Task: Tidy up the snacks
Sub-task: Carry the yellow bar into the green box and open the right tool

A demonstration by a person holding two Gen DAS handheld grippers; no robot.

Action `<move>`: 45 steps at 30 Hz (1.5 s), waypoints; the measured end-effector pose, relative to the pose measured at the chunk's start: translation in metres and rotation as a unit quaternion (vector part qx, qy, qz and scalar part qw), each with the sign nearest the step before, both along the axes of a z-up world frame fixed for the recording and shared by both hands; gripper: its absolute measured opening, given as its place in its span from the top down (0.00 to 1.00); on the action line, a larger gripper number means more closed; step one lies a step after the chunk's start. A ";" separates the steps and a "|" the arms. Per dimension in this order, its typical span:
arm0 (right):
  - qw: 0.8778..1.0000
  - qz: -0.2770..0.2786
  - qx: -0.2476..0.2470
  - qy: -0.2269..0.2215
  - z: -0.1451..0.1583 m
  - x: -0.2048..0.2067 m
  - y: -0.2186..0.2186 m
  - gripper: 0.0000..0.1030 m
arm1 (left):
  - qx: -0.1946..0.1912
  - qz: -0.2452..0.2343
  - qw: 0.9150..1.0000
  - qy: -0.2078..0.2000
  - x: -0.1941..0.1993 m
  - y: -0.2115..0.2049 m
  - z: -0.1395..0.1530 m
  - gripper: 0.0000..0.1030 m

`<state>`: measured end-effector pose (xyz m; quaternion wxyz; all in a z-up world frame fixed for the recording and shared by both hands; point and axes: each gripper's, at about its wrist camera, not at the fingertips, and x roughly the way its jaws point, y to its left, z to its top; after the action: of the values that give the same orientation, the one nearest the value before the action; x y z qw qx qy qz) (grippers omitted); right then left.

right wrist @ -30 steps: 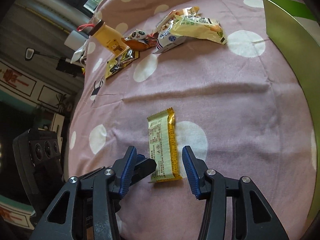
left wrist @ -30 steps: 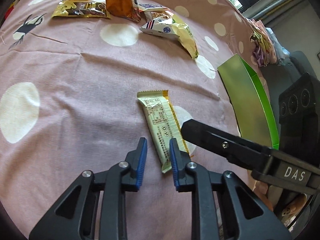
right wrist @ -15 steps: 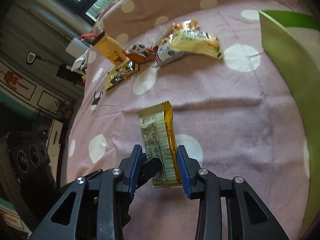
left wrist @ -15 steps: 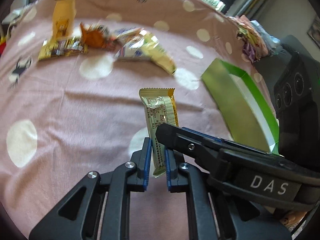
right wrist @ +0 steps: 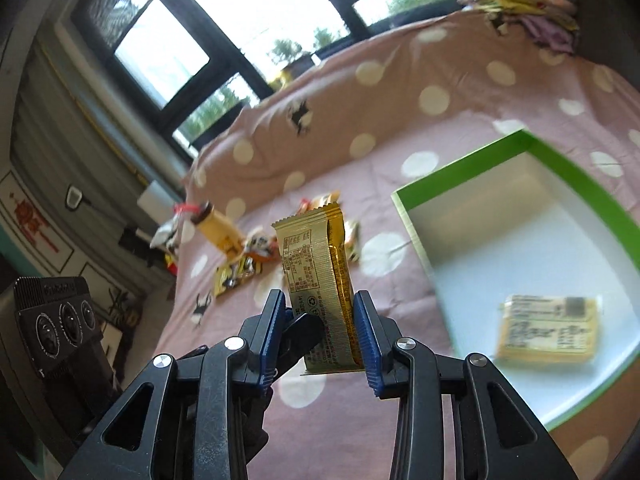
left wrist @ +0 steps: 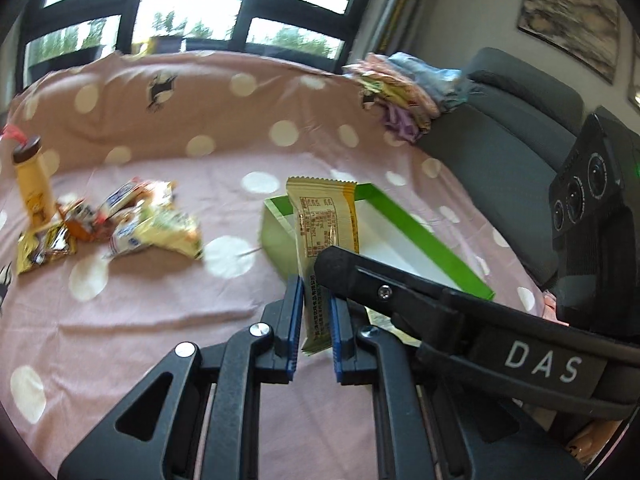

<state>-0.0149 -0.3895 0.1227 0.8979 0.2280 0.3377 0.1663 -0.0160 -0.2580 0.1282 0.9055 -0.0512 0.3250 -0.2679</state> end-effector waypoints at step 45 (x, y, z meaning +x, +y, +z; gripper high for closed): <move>0.982 -0.158 0.054 0.088 -0.039 -0.001 -0.123 0.62 | -0.004 -0.129 0.987 0.097 0.042 -0.115 -0.038 0.89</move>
<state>-0.0161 -0.5129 0.0841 0.8657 0.3408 0.3660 0.0197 0.0264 -0.3727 0.0900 0.8274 -0.0378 0.4140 -0.3776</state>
